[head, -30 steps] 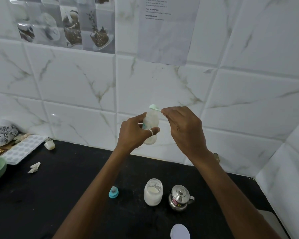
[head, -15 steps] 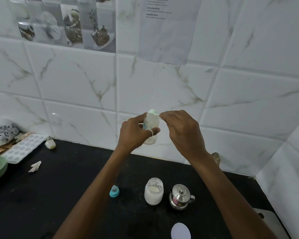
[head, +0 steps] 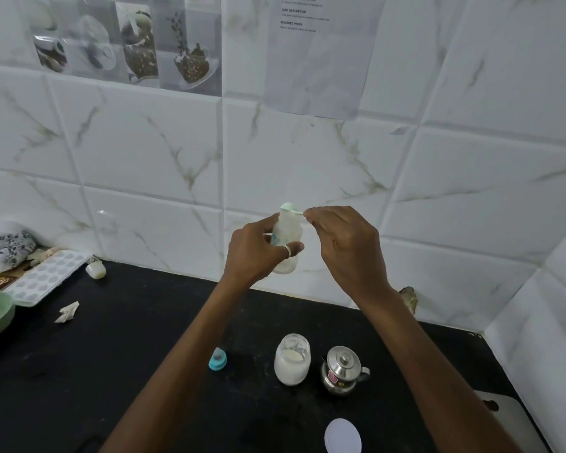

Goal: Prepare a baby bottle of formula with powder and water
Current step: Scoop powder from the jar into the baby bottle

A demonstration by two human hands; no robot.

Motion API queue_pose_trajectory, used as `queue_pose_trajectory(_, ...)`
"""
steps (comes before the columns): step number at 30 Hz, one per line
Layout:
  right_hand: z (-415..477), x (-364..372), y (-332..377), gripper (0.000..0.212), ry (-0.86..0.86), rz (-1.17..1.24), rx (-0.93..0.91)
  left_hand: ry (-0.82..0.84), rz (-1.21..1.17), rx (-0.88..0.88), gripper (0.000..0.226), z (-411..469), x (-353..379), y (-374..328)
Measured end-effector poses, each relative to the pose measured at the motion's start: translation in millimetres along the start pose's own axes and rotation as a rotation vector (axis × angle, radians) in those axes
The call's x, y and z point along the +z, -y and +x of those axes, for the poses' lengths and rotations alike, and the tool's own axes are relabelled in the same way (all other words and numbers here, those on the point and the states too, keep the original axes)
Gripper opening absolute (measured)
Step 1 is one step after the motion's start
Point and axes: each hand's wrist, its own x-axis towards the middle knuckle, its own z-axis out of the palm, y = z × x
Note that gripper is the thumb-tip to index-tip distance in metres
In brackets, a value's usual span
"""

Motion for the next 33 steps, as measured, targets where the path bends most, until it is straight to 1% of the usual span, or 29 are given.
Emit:
queue_pose_trajectory(4,2.0,-2.3,4.5,0.015,-0.064,0.08,0.096,0.007,0.003,0.008,0.077,-1.3,1.7,1.1)
queue_pose_trajectory(7,2.9,-7.0,7.9,0.012,-0.11,0.201,0.27,0.013,-0.006,0.009,0.075,-3.0,2.7,3.0)
queue_pose_trajectory(9,2.2,-10.0,9.0,0.012,-0.116,0.3,0.464,0.019,-0.017,0.004,0.076,-5.1,3.6,4.9)
queue_pose_trajectory(11,0.2,-12.0,6.7,0.012,-0.116,0.424,0.709,0.025,-0.03,-0.005,0.075,-7.9,5.3,7.6)
queue_pose_trajectory(14,-5.7,-13.9,-0.3,0.011,-0.152,0.685,1.077,0.03,-0.054,-0.02,0.071,-13.5,8.1,13.4)
queue_pose_trajectory(16,-14.3,-12.7,-5.7,0.011,-0.173,0.806,1.25,0.034,-0.055,-0.025,0.07,-17.7,9.7,19.7)
queue_pose_trajectory(17,-21.1,-10.9,-8.2,0.011,-0.17,0.835,1.303,0.036,-0.055,-0.03,0.069,-20.7,10.6,23.3)
queue_pose_trajectory(22,-74.3,5.0,-14.3,0.012,-0.083,0.804,1.446,0.057,-0.072,-0.073,0.063,-39.9,16.0,46.5)
queue_pose_trajectory(26,-129.6,24.0,-12.0,0.015,0.073,0.616,1.475,0.08,-0.078,-0.119,0.063,-56.3,22.4,67.2)
queue_pose_trajectory(29,-167.0,42.6,-8.7,0.014,0.24,0.418,1.387,0.093,-0.071,-0.156,0.063,-69.6,28.2,81.3)
queue_pose_trajectory(33,-195.8,69.3,-3.4,0.014,0.46,0.214,1.206,0.103,-0.08,-0.203,0.059,-80.3,37.1,97.5)
